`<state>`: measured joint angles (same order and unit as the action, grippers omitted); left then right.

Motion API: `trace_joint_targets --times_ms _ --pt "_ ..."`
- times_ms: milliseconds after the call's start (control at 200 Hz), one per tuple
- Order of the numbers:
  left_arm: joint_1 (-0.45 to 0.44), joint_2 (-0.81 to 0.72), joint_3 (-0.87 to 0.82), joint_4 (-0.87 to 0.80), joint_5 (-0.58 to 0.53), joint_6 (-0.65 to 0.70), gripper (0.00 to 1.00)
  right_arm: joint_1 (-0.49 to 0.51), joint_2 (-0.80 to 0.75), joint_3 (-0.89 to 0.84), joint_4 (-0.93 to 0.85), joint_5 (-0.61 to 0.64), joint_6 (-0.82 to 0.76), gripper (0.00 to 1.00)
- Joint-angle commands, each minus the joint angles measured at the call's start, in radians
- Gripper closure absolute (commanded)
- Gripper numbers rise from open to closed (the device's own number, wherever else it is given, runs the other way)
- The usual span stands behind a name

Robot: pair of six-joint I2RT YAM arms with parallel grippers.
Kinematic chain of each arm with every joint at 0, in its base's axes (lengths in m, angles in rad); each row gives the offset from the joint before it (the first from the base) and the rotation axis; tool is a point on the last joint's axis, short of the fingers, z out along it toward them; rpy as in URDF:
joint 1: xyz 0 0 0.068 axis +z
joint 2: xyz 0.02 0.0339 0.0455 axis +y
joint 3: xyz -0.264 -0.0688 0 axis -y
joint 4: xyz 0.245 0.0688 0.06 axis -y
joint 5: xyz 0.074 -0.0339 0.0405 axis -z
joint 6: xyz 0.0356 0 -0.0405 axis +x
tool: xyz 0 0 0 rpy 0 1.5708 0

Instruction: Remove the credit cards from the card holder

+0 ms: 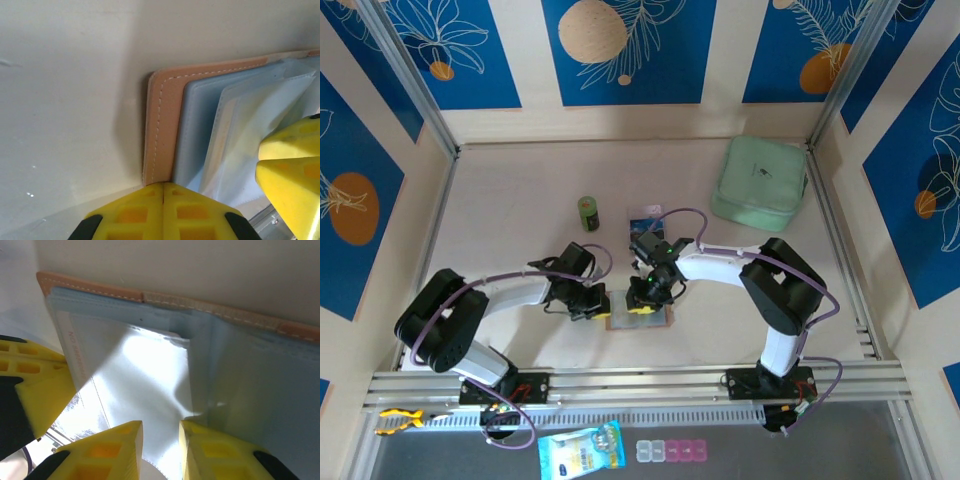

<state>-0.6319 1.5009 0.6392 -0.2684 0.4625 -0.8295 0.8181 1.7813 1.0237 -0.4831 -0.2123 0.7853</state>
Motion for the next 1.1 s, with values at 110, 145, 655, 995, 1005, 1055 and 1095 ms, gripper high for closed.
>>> trace_joint_targets --times_ms 110,145,655,995,1005,1055,1095 --pt "-0.004 -0.039 0.045 -0.07 -0.047 0.013 0.92 -0.038 -0.037 -0.073 0.05 -0.061 -0.009 0.73" --pt "-0.004 -0.043 0.054 -0.072 -0.043 0.014 0.92 -0.046 -0.037 -0.083 0.064 -0.072 -0.006 0.73" --pt "-0.064 -0.009 0.108 0.056 0.023 -0.095 0.74 -0.114 -0.052 -0.208 0.239 -0.196 0.041 0.74" --pt "-0.077 0.055 0.091 0.05 0.005 -0.113 0.67 -0.142 -0.025 -0.245 0.31 -0.256 0.063 0.74" --pt "-0.078 0.055 0.09 0.053 0.006 -0.114 0.67 -0.143 -0.025 -0.246 0.311 -0.257 0.063 0.74" --pt "-0.079 0.061 0.089 0.06 0.009 -0.115 0.67 -0.143 -0.024 -0.246 0.313 -0.259 0.063 0.74" --pt "-0.08 0.064 0.089 0.063 0.011 -0.117 0.67 -0.143 -0.023 -0.247 0.315 -0.26 0.063 0.74"
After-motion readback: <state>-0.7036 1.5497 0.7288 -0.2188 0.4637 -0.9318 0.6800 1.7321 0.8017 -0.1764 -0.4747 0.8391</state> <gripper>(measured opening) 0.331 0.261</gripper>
